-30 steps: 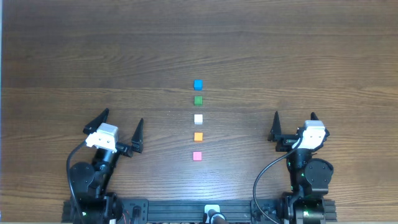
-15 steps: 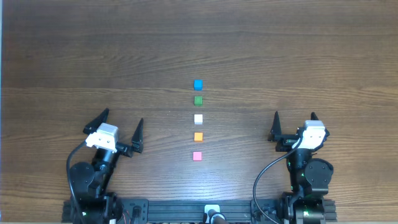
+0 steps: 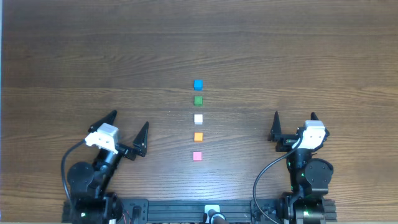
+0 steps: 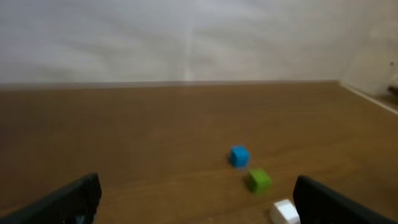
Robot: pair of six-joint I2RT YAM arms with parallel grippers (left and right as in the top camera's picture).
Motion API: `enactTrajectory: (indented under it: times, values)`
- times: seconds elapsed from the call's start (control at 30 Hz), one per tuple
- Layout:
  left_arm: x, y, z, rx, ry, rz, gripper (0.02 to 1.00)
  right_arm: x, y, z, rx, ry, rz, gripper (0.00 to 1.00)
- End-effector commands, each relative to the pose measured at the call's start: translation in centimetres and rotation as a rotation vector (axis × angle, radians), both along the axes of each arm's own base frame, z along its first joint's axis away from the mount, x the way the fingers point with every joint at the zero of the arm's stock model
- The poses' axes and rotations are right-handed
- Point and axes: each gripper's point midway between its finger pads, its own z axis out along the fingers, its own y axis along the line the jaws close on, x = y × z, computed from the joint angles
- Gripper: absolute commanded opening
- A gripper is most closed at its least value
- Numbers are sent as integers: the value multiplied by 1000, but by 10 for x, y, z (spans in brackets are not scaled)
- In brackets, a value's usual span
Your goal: Stack Cubes
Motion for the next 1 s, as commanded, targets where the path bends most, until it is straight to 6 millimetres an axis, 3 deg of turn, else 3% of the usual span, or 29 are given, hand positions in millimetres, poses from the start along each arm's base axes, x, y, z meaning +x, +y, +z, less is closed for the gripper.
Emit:
enactTrajectory:
  times: [0.03, 0.2, 0.27, 0.37, 0.53, 0.7, 0.87, 1.0]
  values:
    - [-17, -5, 65, -67, -35, -28, 996, 0, 4, -1, 0, -4, 18, 993]
    - [-27, -9, 110, -71, 77, -44, 996, 0, 4, -1, 0, -3, 18, 993]
    - [-26, -11, 115, -72, 185, -53, 1000, 0, 4, -1, 0, -3, 18, 993]
    - [-19, -20, 107, -67, 383, -87, 996, 0, 4, -1, 0, -3, 18, 991]
    - [-4, -54, 75, -23, 674, -185, 993, 0, 4, -1, 0, -3, 18, 991]
    - [8, -94, 24, 93, 892, -128, 993, 0, 4, -1, 0, -3, 18, 993]
    - [-4, -146, -2, 170, 1004, -216, 996, 0, 4, -1, 0, -4, 18, 993]
    - [-21, -168, -22, 218, 1078, -273, 998, 0, 4, -1, 0, -3, 18, 991]
